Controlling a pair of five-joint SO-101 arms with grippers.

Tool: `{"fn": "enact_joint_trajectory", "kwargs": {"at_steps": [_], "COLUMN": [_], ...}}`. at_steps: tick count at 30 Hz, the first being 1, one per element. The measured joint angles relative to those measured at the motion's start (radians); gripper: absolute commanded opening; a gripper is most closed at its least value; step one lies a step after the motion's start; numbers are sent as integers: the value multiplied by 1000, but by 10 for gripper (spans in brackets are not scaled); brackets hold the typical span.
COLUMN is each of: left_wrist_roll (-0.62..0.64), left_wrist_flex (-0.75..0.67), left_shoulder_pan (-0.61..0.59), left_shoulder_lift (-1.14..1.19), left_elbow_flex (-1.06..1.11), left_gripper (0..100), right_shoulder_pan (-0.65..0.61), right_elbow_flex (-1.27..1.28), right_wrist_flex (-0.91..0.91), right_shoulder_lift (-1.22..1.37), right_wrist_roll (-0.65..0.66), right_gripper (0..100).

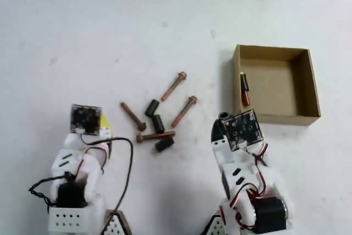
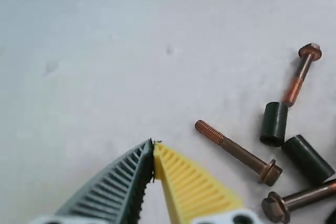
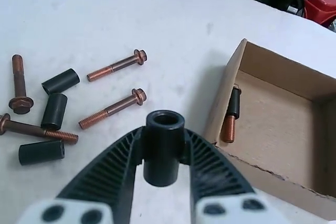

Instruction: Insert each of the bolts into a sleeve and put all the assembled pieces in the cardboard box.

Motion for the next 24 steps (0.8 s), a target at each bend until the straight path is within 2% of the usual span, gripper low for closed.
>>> {"fn": "enact_joint_trajectory", "kwargs": {"at_steps": [6, 10, 16, 20, 24], "left_wrist_roll": [-80, -161, -249, -265, -265], "left_wrist_flex": [87, 172, 284, 359, 394], "left_shoulder_pan": [20, 87, 95, 101, 109], "left_shoulder_lift": [0, 0, 0, -6, 124], "left_elbow_flex": [-66, -138, -299, -427, -577], "left_gripper": [20, 20, 20, 20, 20], "right_shoulder_pan": [5, 78, 144, 144, 146], "right_elbow_flex": [11, 40, 109, 161, 176], "right_wrist_flex": [0, 0, -37, -72, -86], "right_shoulder_lift": [-14, -14, -12, -12, -12], "right_wrist_roll": [-8, -25, -64, -66, -66], "right_gripper": [16, 17, 17, 17, 17]}}
